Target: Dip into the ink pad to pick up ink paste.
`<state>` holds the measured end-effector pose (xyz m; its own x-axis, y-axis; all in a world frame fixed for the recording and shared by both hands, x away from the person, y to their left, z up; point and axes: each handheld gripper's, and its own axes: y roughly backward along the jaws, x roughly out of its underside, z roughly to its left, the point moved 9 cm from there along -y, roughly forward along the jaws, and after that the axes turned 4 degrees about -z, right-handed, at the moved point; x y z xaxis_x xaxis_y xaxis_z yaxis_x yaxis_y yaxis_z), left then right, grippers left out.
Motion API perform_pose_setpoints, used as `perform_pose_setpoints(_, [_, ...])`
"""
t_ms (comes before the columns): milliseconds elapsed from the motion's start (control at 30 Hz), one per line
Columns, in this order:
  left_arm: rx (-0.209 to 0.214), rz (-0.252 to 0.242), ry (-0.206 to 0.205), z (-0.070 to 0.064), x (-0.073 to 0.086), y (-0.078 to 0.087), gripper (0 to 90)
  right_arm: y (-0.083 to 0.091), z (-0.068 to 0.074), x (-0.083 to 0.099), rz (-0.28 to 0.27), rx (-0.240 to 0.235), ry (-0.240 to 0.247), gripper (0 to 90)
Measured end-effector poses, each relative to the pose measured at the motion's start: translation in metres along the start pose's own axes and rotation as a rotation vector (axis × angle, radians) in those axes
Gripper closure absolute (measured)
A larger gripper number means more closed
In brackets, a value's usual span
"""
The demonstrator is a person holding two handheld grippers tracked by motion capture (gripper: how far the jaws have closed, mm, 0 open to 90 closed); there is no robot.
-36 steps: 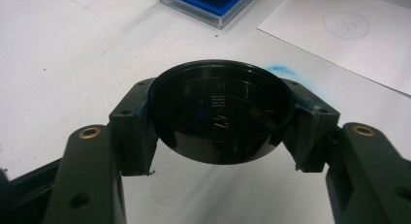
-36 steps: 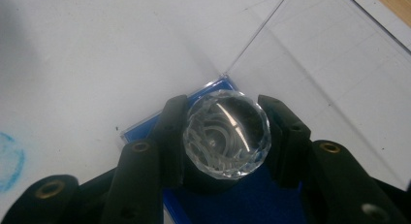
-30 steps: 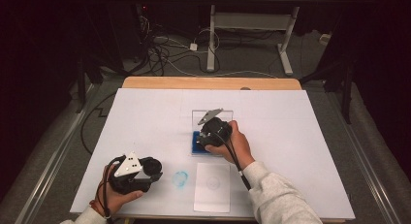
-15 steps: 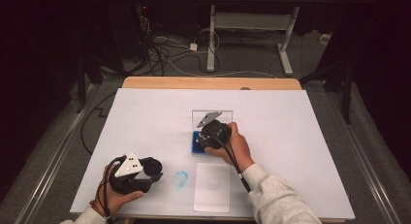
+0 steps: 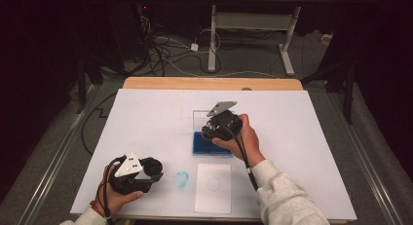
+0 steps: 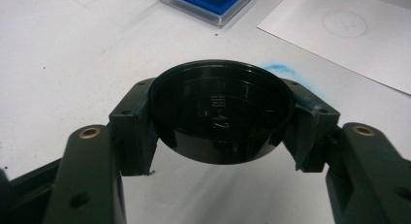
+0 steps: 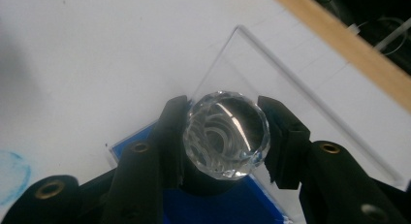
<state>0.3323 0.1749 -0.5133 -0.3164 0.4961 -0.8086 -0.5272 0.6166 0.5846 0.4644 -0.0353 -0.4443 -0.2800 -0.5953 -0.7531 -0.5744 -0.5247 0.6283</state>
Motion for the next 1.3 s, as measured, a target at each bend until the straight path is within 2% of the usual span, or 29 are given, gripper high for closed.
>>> perform_pose_setpoints(200, [-0.001, 0.000, -0.009, -0.001, -0.001, 0.000, 36.5, 0.037, -0.012, -0.019, -0.083, 0.011, -0.007, 57.4])
perform_pose_setpoints(367, [-0.004, 0.013, -0.030, 0.000, -0.001, -0.002, 36.5, 0.061, -0.017, -0.030, -0.119, 0.017, 0.010, 57.4])
perform_pose_setpoints(400, [0.000, 0.008, -0.013, -0.002, -0.001, -0.002, 36.5, 0.064, -0.017, -0.031, -0.123, 0.021, 0.014, 57.4])
perform_pose_setpoints(667, [0.003, 0.013, -0.012, -0.002, -0.001, -0.003, 36.5, 0.080, -0.019, -0.036, -0.157, 0.048, 0.045, 57.5])
perform_pose_setpoints(767, [0.002, 0.015, -0.013, -0.002, 0.000, -0.003, 36.5, 0.077, -0.016, -0.033, -0.153, 0.039, 0.049, 57.5])
perform_pose_setpoints(900, [0.000, 0.013, -0.011, -0.002, -0.001, -0.003, 36.5, 0.067, -0.013, -0.024, -0.117, 0.023, 0.049, 57.5])
perform_pose_setpoints(1200, [-0.001, 0.015, -0.012, -0.001, 0.000, -0.003, 36.5, 0.032, -0.010, 0.009, -0.010, -0.015, 0.002, 57.5])
perform_pose_setpoints(1300, [0.002, 0.016, -0.011, -0.001, 0.000, -0.004, 36.5, 0.020, -0.009, 0.021, 0.027, -0.014, 0.005, 57.5])
